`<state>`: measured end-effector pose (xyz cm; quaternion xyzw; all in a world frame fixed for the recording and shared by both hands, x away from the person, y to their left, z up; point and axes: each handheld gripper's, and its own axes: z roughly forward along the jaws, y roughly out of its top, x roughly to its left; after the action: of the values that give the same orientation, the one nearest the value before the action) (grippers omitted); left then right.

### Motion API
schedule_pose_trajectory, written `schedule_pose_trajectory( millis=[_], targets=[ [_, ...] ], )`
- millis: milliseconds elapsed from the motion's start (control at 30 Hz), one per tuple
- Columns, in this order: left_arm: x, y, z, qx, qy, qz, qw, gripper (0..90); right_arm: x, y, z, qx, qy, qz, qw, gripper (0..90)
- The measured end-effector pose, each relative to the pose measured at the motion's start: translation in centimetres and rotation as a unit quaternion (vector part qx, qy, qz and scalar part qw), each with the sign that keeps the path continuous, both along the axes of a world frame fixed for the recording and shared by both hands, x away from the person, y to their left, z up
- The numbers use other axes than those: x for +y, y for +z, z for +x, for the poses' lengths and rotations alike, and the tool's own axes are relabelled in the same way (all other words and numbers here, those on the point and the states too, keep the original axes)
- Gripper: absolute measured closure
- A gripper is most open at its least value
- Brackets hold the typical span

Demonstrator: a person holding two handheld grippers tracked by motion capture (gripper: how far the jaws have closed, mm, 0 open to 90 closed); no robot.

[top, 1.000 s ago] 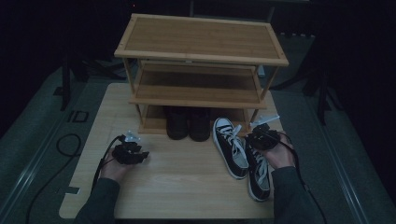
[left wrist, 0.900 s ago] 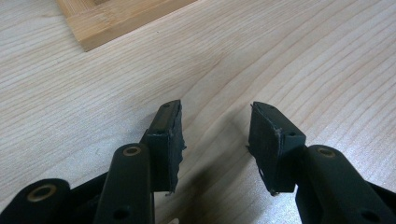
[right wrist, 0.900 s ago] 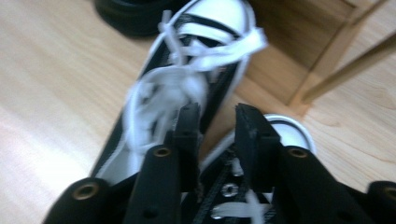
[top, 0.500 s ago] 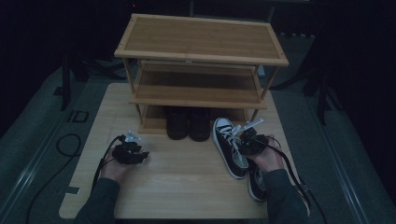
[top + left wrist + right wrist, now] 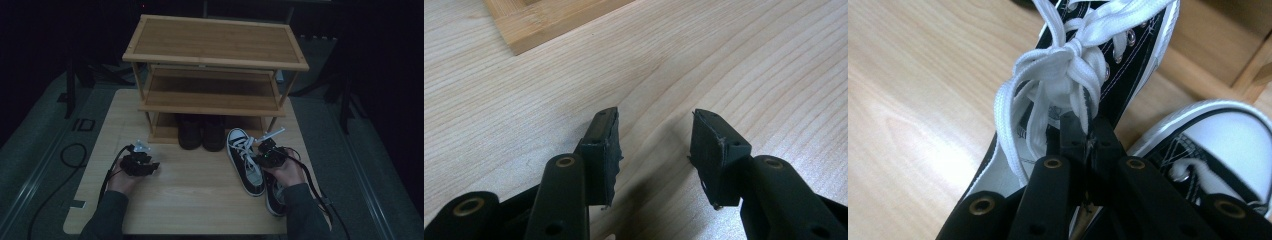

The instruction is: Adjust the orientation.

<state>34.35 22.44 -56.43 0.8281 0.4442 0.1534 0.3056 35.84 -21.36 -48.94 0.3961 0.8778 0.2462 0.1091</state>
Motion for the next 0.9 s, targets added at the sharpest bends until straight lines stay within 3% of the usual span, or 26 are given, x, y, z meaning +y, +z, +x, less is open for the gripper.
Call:
schedule_pose_trajectory(
  millis=[267,600,700,767,900],
  targets=[
    [0.0,0.0,0.0,-0.001,0.001,-0.001,1.0,55.2,-0.2,0.1,-1.8,0.01,0.016,-0.012,0.9998,87.7],
    [0.0,0.0,0.0,-0.001,0.001,0.001,1.0,55.1,-0.2,0.3,-3.9,0.034,0.048,-0.009,0.9982,87.4],
    [0.0,0.0,0.0,-0.001,0.001,0.0,1.0,55.1,-0.3,0.4,-4.0,0.025,0.049,-0.011,0.9984,80.5],
    [0.0,0.0,0.0,-0.002,0.002,-0.001,1.0,55.1,-0.7,0.5,-4.2,0.018,0.038,-0.026,0.9988,75.1],
    [0.0,0.0,0.0,-0.001,0.002,-0.001,1.0,55.1,-2.3,1.4,-4.8,0.002,0.03,0.007,0.9995,67.5]
  ],
)
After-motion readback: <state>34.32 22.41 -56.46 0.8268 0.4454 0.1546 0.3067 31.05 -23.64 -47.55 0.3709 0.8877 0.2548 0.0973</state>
